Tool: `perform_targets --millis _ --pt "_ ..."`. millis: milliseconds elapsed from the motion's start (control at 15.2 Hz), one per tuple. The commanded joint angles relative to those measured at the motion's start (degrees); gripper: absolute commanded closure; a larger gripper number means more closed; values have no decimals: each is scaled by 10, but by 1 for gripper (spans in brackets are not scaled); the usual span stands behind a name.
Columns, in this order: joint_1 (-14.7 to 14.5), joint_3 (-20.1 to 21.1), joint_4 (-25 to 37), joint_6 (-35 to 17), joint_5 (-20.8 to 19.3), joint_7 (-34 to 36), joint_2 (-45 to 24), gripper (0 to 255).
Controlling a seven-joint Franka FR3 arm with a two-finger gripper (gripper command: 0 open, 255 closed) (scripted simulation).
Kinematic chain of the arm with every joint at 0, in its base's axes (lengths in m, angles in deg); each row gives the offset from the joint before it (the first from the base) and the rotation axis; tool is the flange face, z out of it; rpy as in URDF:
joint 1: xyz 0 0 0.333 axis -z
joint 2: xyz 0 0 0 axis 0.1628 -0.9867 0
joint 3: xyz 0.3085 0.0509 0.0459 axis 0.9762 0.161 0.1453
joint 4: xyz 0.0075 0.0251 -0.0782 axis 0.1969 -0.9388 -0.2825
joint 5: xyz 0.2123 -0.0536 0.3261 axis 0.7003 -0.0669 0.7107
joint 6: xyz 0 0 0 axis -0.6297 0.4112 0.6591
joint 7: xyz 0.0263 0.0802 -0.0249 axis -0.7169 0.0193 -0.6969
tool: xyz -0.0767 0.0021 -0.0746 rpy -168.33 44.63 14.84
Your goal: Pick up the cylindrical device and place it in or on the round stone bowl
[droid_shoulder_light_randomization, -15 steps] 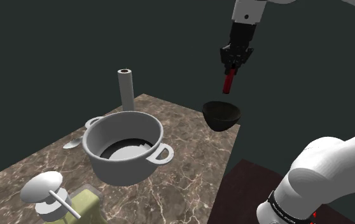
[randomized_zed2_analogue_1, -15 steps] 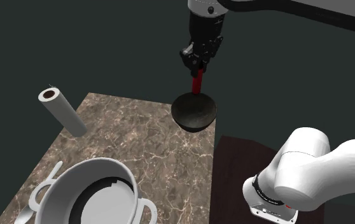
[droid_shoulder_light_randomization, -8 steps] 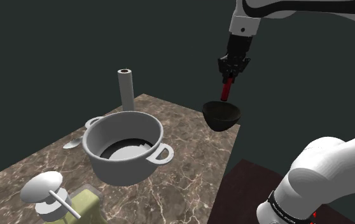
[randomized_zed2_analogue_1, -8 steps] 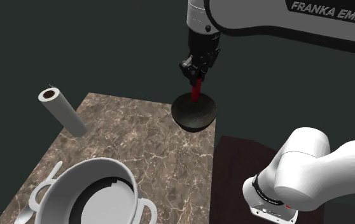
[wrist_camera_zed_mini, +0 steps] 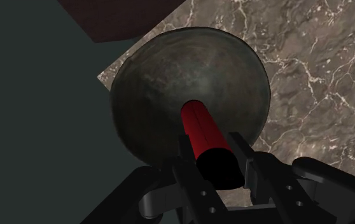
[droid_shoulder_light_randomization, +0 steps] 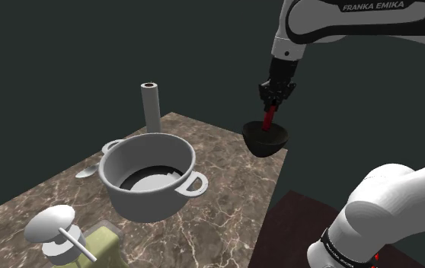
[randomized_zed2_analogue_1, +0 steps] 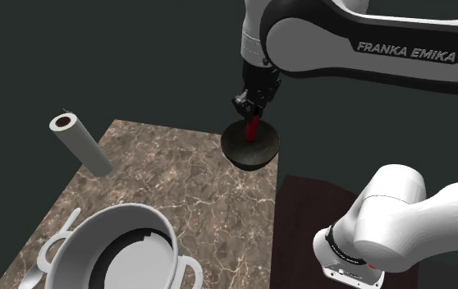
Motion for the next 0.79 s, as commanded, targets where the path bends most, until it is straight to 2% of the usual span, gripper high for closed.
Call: perform_targets --millis 0,462,528,726 --pt "0 0 -10 -9 0 0 1 255" --pt "0 0 -10 -9 0 0 1 255" --pt "0 0 -10 -9 0 0 1 0" --pt "0 0 -10 -9 0 0 1 0"
